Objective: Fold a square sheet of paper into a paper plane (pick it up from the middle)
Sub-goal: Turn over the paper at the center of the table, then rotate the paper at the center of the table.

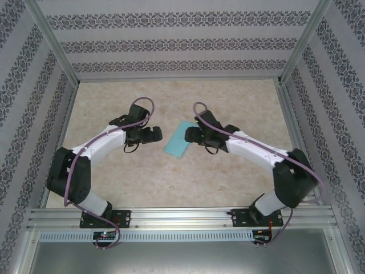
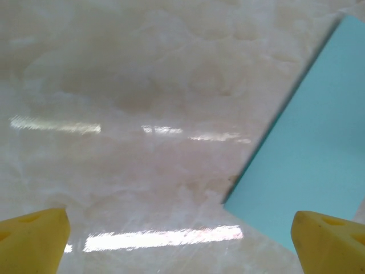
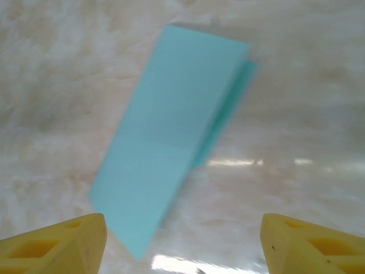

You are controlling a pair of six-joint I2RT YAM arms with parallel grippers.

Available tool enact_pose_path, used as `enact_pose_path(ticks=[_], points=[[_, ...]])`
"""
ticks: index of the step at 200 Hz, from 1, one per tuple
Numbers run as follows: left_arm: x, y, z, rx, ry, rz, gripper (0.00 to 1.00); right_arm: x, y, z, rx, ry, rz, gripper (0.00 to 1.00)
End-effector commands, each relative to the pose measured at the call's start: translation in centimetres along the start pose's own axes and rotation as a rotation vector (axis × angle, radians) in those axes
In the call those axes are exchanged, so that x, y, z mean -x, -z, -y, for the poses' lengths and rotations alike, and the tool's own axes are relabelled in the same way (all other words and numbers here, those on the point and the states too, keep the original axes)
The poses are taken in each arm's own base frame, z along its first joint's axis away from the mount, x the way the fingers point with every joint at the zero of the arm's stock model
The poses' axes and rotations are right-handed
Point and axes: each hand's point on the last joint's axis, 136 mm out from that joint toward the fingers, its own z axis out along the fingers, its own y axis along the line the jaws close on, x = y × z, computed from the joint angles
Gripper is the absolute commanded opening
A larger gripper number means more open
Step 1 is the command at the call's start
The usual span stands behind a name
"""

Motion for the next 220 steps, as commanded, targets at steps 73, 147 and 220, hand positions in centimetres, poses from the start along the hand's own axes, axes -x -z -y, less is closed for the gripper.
enact_pose_path(ticks=[73,147,220], points=[[1.3,3.3,-3.5,-0.035,0.095,0.136,1.00,0.2,-9.7,-7.7,0.029,0.055,-0.111,0.67],[1.3,2.9,-3.0,-0.069,0.094,0.126,1.00,-4.3,-12.3,-5.7,0.005,0.130,-0.262,0.68],[0.9,2.5,-2.5,-0.094,0.075,0.097,1.00,-11.4,-8.9,-1.4,0.044,0.429,-0.453,0.66]])
